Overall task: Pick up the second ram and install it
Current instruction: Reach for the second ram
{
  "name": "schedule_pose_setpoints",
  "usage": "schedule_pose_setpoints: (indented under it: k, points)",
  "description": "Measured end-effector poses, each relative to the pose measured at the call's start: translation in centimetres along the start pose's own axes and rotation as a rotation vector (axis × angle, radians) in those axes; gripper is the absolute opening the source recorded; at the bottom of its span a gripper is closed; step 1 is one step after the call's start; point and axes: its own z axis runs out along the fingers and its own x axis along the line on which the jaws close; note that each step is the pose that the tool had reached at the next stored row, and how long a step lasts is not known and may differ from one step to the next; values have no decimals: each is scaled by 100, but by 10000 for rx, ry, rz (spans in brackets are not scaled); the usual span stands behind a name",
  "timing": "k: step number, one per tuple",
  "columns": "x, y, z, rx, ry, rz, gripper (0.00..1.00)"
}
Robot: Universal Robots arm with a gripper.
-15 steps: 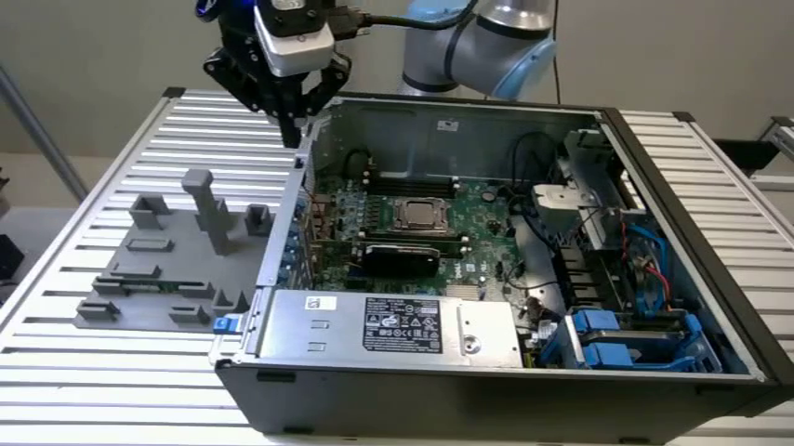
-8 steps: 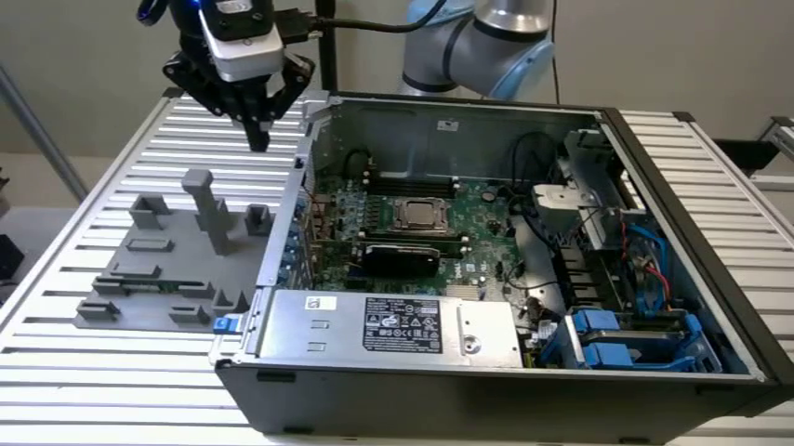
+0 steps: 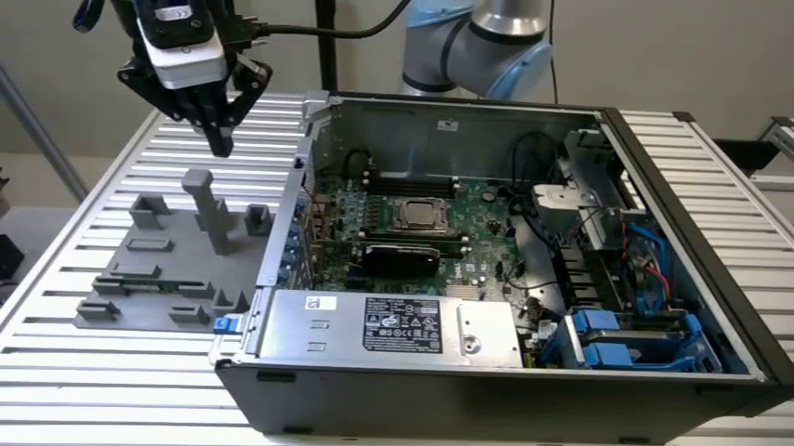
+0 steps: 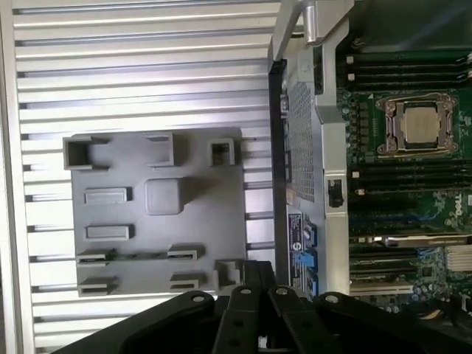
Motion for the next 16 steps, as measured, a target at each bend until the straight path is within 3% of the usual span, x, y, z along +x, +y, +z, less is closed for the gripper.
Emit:
schedule_pose_setpoints:
  k: [16]
  points:
    - [729, -68, 198, 10, -2, 0, 0]
